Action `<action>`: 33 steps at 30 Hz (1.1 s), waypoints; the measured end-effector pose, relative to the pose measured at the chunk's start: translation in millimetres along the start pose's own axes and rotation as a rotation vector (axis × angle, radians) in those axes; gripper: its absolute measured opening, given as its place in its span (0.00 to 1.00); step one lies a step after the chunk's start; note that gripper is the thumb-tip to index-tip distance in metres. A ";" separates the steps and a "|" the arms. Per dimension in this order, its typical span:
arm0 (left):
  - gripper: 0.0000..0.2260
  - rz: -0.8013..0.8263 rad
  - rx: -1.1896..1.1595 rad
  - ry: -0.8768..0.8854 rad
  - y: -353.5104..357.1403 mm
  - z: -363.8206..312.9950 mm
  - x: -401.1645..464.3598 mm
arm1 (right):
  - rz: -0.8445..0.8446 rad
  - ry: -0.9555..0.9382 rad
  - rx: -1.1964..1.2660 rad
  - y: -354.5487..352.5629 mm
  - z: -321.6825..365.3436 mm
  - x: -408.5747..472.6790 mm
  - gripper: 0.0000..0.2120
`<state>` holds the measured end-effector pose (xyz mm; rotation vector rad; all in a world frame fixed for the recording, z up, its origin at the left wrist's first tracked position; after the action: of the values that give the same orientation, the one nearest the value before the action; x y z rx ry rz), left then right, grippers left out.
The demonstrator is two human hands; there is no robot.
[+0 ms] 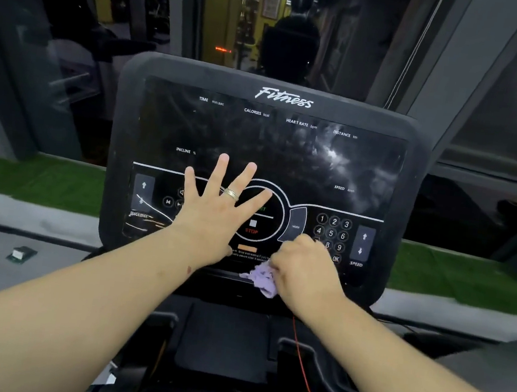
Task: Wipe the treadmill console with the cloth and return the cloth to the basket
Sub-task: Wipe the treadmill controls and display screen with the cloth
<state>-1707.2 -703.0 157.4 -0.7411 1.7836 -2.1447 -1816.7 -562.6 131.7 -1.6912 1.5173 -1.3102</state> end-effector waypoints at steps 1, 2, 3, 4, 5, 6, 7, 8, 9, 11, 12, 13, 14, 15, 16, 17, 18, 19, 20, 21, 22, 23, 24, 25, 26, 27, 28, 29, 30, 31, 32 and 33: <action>0.59 0.002 0.005 -0.004 0.2 0.1 -1.4 | 0.035 -0.050 -0.009 -0.1 -3.1 0.5 0.06; 0.59 0.003 0.010 -0.004 0.2 0.5 -1.6 | 0.030 -0.039 -0.035 -3.0 -18.0 6.5 0.05; 0.59 0.003 0.016 -0.004 0.5 1.2 -1.4 | -0.014 0.025 -0.057 -9.7 -39.6 14.6 0.06; 0.59 0.001 0.020 -0.004 1.1 1.7 -0.5 | -0.078 0.125 -0.058 -18.5 -62.2 22.3 0.07; 0.59 0.000 0.020 -0.007 1.4 1.8 -0.2 | -0.134 0.247 -0.020 -26.7 -79.9 27.1 0.09; 0.59 0.001 0.018 -0.010 1.3 1.7 0.2 | -0.161 0.327 0.031 -30.1 -86.3 28.2 0.11; 0.59 0.007 0.012 -0.012 0.8 1.2 0.1 | -0.159 0.348 0.047 -30.9 -79.5 25.8 0.11; 0.59 0.012 0.004 -0.015 1.0 0.3 -0.4 | -0.115 0.309 0.027 -24.3 -62.9 21.7 0.11; 0.58 0.010 -0.001 -0.016 1.3 0.4 -0.7 | -0.034 0.247 -0.003 -13.6 -39.4 14.6 0.11; 0.58 -0.001 0.000 -0.008 1.9 1.5 -1.3 | 0.056 0.049 -0.059 2.5 2.3 -0.4 0.11; 0.59 -0.002 0.000 -0.006 2.0 1.2 -1.9 | 0.087 -0.041 -0.073 4.3 8.9 -2.6 0.10; 0.59 0.001 0.003 -0.008 1.3 1.3 -2.6 | 0.084 -0.095 -0.092 -1.6 4.6 2.1 0.09; 0.59 0.008 0.007 -0.009 0.7 1.0 -2.9 | 0.058 -0.110 -0.143 -8.1 -8.6 10.8 0.08; 0.59 0.010 0.010 -0.009 0.9 0.6 -2.4 | 0.044 -0.048 -0.203 -17.3 -28.9 21.2 0.09; 0.60 0.005 0.011 -0.010 1.8 0.8 -1.3 | -0.015 0.062 -0.249 -28.4 -54.2 33.7 0.10; 0.60 -0.001 0.012 -0.013 2.1 1.5 -0.9 | -0.089 0.192 -0.257 -41.6 -77.5 43.1 0.10; 0.60 -0.003 0.013 -0.014 1.8 2.2 -0.5 | -0.142 0.281 -0.238 -50.3 -90.5 48.4 0.10; 0.60 0.002 0.012 -0.014 0.9 2.1 -0.7 | -0.145 0.318 -0.209 -54.2 -90.1 48.0 0.10; 0.60 0.010 0.009 -0.015 1.1 1.6 -0.9 | -0.099 0.283 -0.195 -50.1 -77.5 43.9 0.11; 0.60 0.010 0.004 -0.015 1.6 1.7 -0.7 | -0.017 0.210 -0.172 -39.1 -57.0 37.1 0.11; 0.60 0.008 -0.001 -0.015 2.1 1.8 -1.0 | 0.045 0.122 -0.159 -25.2 -33.8 26.6 0.12; 0.60 0.003 -0.001 -0.013 2.4 1.6 -1.2 | 0.091 0.015 -0.131 -12.8 -12.4 15.1 0.13; 0.60 -0.002 0.001 -0.011 2.1 1.8 -1.7 | 0.129 -0.078 -0.112 -5.4 1.2 8.2 0.13; 0.60 -0.005 0.003 -0.012 1.7 2.1 -2.6 | 0.158 -0.133 -0.103 0.0 5.5 6.7 0.11; 0.60 -0.005 0.003 -0.013 0.7 2.4 -3.7 | 0.172 -0.149 -0.126 1.0 1.2 9.8 0.06; 0.60 -0.003 0.000 -0.013 -0.1 2.2 -4.3 | 0.165 -0.161 -0.120 0.4 -5.9 10.9 0.01; 0.60 -0.003 -0.002 -0.011 -0.1 2.4 -4.6 | 0.193 -0.143 -0.145 1.4 -14.5 12.5 0.04; 0.60 -0.007 -0.005 -0.008 0.0 2.9 -4.2 | 0.195 -0.134 -0.140 -1.9 -19.3 14.1 0.06; 0.60 -0.011 -0.006 -0.007 -0.2 3.6 -3.9 | 0.198 -0.132 -0.141 -3.0 -18.3 15.7 0.04; 0.60 -0.010 -0.008 -0.009 -0.4 4.0 -3.8 | 0.185 -0.141 -0.135 -6.4 -12.0 16.9 0.01; 0.59 -0.006 -0.010 -0.013 -0.3 4.2 -3.6 | 0.203 -0.116 -0.129 -5.0 -4.0 16.6 0.07; 0.59 -0.005 -0.011 -0.013 -0.4 3.6 -3.3 | 0.191 -0.138 -0.103 -0.4 7.3 16.3 0.10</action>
<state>-1702.5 -704.3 157.4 -0.7609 1.7901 -2.1297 -1811.5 -579.5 134.2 -1.6165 1.6430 -1.0126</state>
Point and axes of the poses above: each hand's wrist, its own x-axis towards the middle knuckle, its own y-axis out of the palm, z = x × y, the point moved 4 cm from there along x, towards the middle knuckle, and after that the axes turned 9 degrees about -x, right-handed, at the moved point
